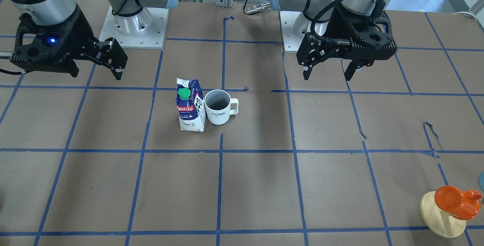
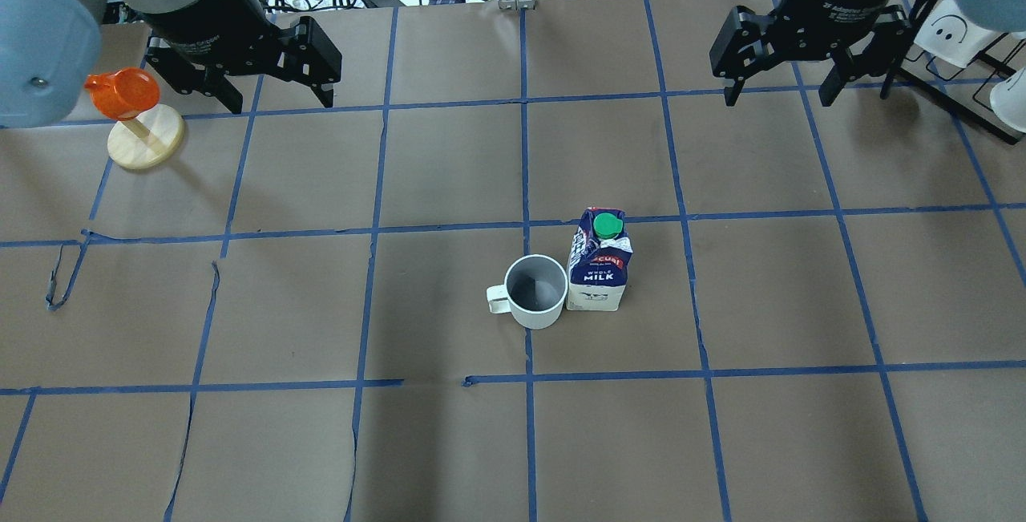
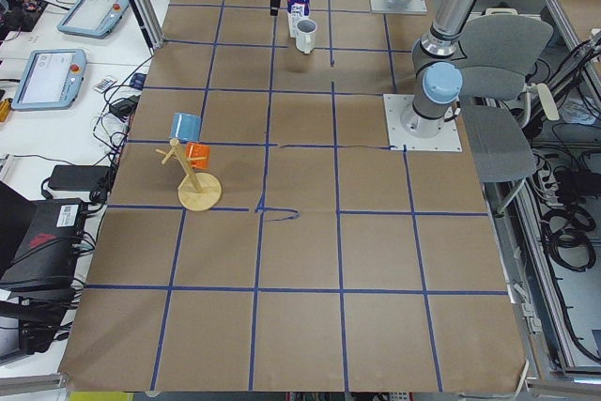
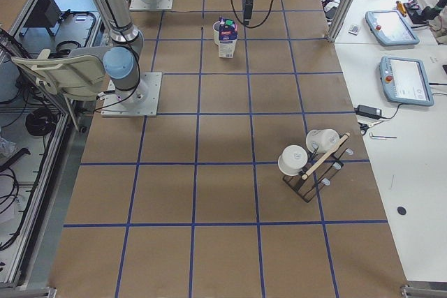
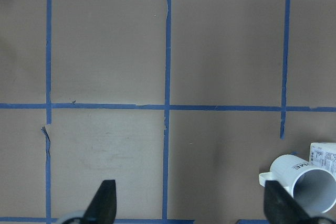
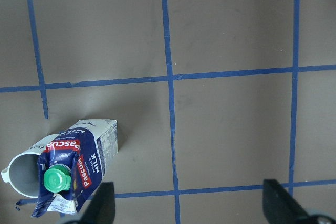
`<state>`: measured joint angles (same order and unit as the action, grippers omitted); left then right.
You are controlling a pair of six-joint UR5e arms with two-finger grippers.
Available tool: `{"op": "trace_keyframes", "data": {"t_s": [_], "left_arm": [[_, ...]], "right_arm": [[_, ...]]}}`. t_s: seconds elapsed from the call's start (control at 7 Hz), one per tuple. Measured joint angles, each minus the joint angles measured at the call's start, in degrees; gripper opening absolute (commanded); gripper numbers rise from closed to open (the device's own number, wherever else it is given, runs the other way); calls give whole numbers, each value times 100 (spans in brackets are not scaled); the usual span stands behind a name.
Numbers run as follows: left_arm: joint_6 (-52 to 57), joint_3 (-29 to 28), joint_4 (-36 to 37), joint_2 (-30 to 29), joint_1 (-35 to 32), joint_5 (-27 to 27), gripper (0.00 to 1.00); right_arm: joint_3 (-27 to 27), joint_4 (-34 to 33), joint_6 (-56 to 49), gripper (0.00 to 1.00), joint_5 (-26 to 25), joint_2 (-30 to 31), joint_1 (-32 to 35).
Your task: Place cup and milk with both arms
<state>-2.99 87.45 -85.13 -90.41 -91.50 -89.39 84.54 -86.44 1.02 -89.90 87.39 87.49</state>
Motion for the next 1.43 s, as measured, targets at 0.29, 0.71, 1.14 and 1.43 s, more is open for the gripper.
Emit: {"op": "trace_keyframes", "data": {"t_s": [0.29, 0.71, 1.14, 1.43], "left_arm": [[0, 0, 1, 5, 0, -2, 100], [0, 6, -3, 6, -1, -8, 100], [0, 6, -3, 12, 0, -14, 100], [0, 6, -3, 14, 4, -11, 100]], "right_arm": [[44, 21, -29, 100, -5, 80, -26], [111, 23, -38, 100, 7, 110, -28], [123, 11, -65, 100, -14, 122, -30], [127, 13, -67, 100, -3, 127, -27]]}}
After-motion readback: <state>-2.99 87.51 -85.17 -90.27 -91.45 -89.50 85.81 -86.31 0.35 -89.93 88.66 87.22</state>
